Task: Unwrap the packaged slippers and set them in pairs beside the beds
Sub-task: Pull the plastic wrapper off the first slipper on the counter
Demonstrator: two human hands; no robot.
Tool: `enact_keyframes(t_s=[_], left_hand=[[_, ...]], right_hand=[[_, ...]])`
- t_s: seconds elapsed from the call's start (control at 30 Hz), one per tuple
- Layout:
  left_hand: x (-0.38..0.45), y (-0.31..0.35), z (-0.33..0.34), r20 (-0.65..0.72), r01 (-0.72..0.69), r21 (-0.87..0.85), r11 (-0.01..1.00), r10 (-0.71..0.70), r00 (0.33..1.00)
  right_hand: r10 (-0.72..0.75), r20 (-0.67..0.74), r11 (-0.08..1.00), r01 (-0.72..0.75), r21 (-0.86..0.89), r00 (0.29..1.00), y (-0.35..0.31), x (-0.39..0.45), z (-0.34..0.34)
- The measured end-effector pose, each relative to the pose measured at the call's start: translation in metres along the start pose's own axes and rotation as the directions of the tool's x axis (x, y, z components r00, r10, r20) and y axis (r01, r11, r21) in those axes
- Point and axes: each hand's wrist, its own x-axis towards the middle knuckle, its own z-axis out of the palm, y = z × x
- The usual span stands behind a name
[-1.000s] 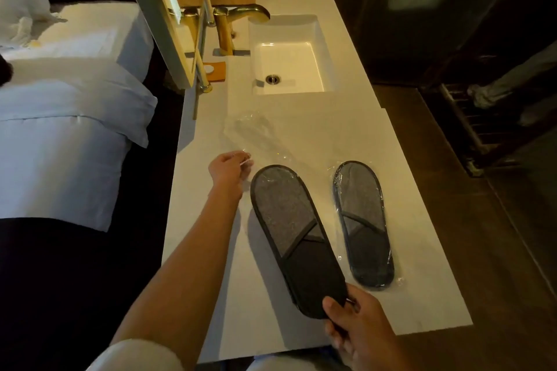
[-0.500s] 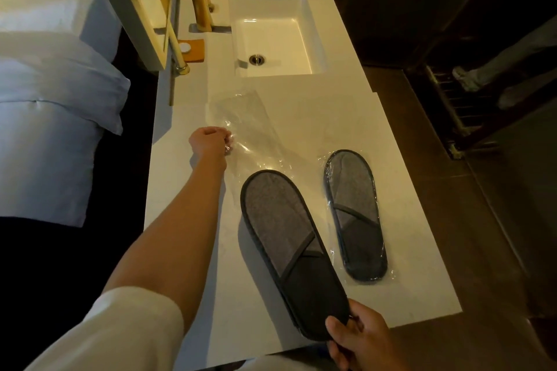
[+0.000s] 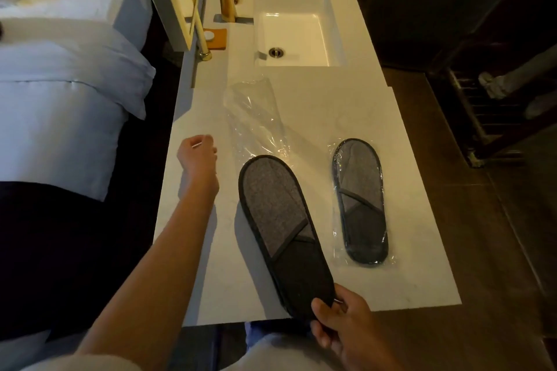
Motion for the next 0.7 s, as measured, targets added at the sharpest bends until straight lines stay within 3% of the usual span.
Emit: enact_keyframes(t_s=[0.13,0.27,0.4,0.5,0.6,0.7], left_hand=[[-0.088,-0.038,-0.057,0.244,0.056,0.0,0.998,-0.054,0.968],[-0.147,-0.068,-0.094,0.427,0.1,0.066,0.993,-0.119,0.897],[-0.151,-0.085,-0.11,0.379,0.085,0.059,0.995,-0.101,0.92],[-0.143,-0.095,-0.121,0.333,0.056,0.106,0.993,-0.089,0.939],[-0.136,-0.105,-0.127,0.3,-0.039,0.235,0.971,-0.035,0.953],[-0.129,-0.112,-0.13,0.241,-0.14,0.409,0.902,0.041,0.97]], right_hand=[[-0.003,0.043,1.0,0.002,0.027,0.999,0.006,0.008,0.015],[0.01,0.072,0.997,-0.004,-0.072,0.997,0.007,0.014,0.03],[-0.028,0.122,0.936,0.069,-0.346,0.992,0.009,0.029,0.039],[-0.17,0.111,0.811,0.203,-0.549,0.979,0.005,0.04,0.048],[-0.355,0.106,0.67,0.332,-0.664,0.929,-0.003,0.054,0.058],[-0.386,0.159,0.548,0.365,-0.752,0.909,-0.006,0.061,0.07]])
